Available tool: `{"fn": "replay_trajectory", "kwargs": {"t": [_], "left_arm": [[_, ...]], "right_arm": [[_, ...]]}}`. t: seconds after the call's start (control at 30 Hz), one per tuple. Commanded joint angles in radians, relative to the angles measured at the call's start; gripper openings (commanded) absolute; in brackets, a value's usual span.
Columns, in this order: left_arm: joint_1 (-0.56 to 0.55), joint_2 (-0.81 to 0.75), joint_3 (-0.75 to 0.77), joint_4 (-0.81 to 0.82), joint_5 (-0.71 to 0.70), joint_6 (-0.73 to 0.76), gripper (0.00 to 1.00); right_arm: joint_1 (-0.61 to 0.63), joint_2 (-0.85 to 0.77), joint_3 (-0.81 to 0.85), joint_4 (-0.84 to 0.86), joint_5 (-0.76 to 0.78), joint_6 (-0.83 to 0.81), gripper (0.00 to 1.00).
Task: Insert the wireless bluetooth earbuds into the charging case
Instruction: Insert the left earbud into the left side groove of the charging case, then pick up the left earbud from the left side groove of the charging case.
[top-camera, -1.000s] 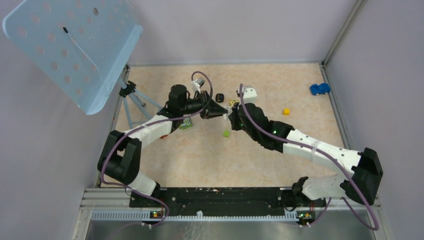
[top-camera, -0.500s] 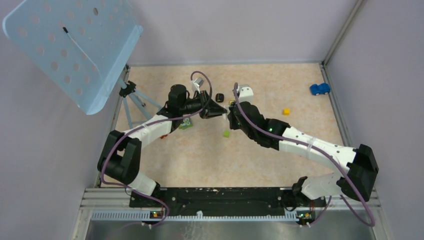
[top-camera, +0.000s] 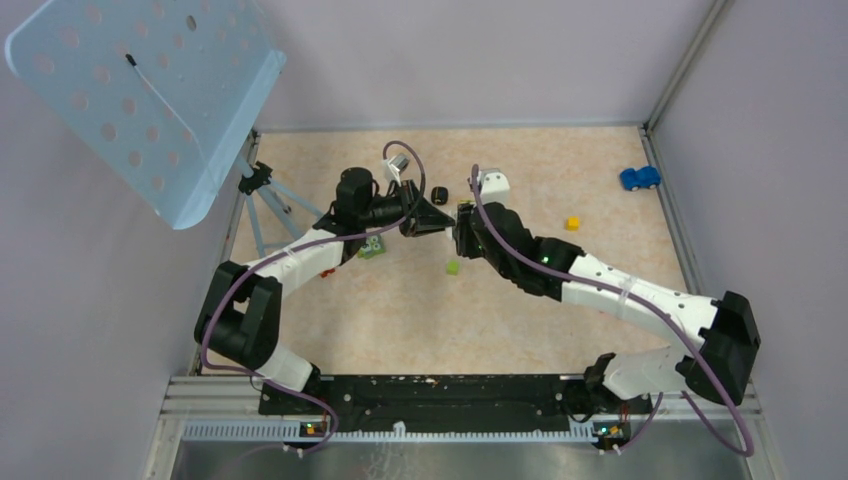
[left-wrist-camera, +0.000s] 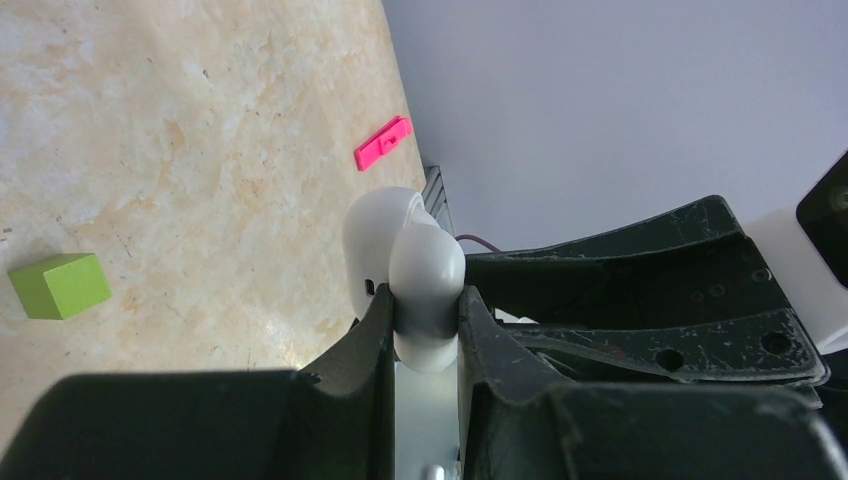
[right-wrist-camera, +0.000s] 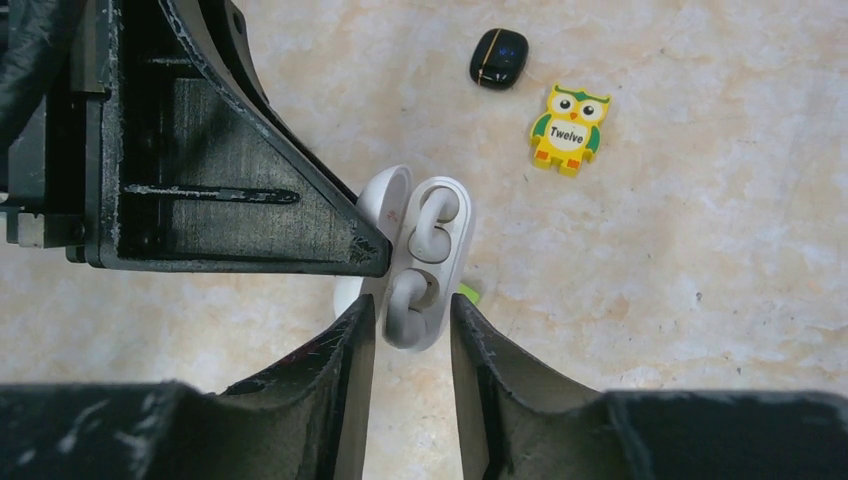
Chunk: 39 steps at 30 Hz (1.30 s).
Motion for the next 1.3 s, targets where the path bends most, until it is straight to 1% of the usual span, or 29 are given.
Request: {"fn": "replay_trajectory", "kwargs": {"t": [0.0,0.17,0.37,0.53,0.73,1.1,1.17,1.27], "left_arm": [[-0.003,-0.046,0.037,0.027,0.014,0.018,0.0],[-0.002,-0.045,0.04,0.026,0.012,0.019,0.0],[-0.002,-0.046,0.04,0.021,0.01,0.022,0.0],[-0.003,-0.045,0.041,0.019,0.009,0.023,0.0],[-0.002,-0.044,0.044,0.019,0.008,0.023,0.0],[-0.002,-0.045,0.044,0.023,0.013,0.025,0.0],[-0.002,-0.045,0.042,0.023,0.014,0.025,0.0],[-0.002,-0.046,0.042,0.022,0.014,0.026,0.0]], "right_arm": [[0.01,-0.064,0.034,0.012,0.023,0.007,0.35],[0.01,-0.09,0.026,0.019,0.041,0.007,0.34],[0.01,-0.099,0.0,0.024,0.031,0.011,0.31],[0.01,-0.09,-0.002,0.018,-0.001,0.01,0.35],[0.009,-0.063,0.013,0.016,0.0,0.007,0.25],[0.01,-0.018,0.035,0.008,-0.015,0.001,0.25],[0.009,-0.017,0.035,0.008,-0.012,0.004,0.22],[0.01,-0.018,0.036,0.001,0.002,0.01,0.1]]}}
